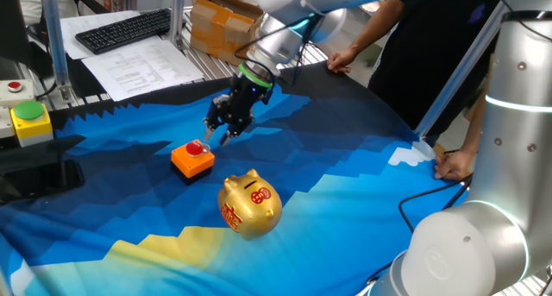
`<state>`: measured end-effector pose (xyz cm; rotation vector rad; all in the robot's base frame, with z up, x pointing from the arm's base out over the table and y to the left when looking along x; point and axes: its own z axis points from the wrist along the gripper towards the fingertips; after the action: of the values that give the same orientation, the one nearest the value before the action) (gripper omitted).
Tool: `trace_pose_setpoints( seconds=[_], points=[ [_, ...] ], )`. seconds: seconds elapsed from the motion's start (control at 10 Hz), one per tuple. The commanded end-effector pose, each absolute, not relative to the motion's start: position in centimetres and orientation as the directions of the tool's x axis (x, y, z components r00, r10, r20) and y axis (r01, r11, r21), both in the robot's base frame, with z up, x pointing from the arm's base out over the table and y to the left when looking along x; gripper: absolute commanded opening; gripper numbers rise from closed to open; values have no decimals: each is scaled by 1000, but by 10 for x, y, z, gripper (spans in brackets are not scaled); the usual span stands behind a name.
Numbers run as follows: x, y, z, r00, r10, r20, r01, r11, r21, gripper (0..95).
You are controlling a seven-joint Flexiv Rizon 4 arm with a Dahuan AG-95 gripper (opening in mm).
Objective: Drop coins into a piggy bank
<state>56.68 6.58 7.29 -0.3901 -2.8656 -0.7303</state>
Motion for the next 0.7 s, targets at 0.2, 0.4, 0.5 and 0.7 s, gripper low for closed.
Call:
trace_pose_setpoints(
  seconds=[0.2, 0.4, 0.5, 0.7],
  points=[
    [563, 68, 65, -950, 200, 241, 296, 821, 488, 380],
    [563, 68, 65, -949, 190, 252, 295, 816, 497, 380],
    [563, 69, 65, -947, 188, 261, 300, 806, 510, 380],
    [563, 69, 65, -944, 185, 275, 309, 788, 532, 380]
  ],
)
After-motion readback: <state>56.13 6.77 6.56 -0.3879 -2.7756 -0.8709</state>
